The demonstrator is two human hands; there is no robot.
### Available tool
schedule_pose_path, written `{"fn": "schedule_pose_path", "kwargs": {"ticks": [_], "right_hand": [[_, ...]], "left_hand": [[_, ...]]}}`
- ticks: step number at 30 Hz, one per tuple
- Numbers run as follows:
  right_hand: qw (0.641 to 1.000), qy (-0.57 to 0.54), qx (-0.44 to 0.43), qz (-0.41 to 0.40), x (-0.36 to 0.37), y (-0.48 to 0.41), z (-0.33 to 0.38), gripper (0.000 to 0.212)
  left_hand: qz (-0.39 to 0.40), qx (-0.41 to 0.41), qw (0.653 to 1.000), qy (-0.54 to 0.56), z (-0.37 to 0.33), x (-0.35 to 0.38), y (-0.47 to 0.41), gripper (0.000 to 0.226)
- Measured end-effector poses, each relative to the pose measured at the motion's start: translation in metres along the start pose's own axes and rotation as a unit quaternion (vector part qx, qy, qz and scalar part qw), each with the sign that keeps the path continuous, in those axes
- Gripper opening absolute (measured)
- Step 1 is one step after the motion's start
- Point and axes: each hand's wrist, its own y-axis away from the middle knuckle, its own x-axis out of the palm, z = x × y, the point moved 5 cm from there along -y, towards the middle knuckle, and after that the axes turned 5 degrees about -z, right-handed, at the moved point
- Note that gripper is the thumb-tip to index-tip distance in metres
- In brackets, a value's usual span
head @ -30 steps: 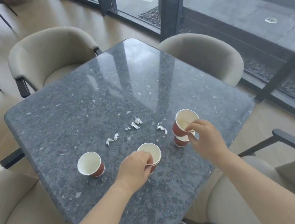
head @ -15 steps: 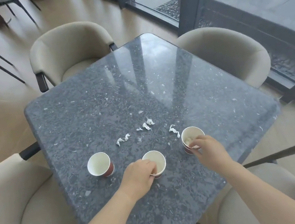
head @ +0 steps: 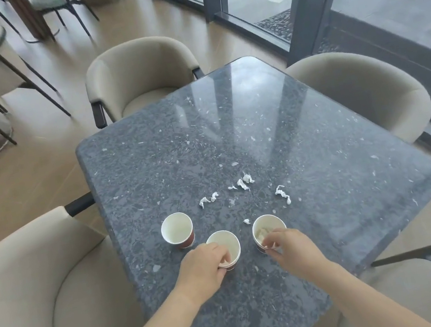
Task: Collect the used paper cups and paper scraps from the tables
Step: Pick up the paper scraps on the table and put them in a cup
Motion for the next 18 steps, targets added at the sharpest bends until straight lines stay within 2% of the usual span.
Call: {"fn": "schedule_pose_path", "kwargs": {"ticks": [8,18], "right_hand": [[0.999,-0.006,-0.012,-0.029,-0.002,-0.004,0.02,0.016],[0.997,-0.023,-0.03,-0.069,-0.028,-0.038,0.023,0.014]], "left_hand": [[-0.033,-0.015,0.999,0.04,0.008,-0.009,0.005,0.015],[-0.071,-0.029,0.995,0.062,0.014,-0.039,-0.03,0.007]]}}
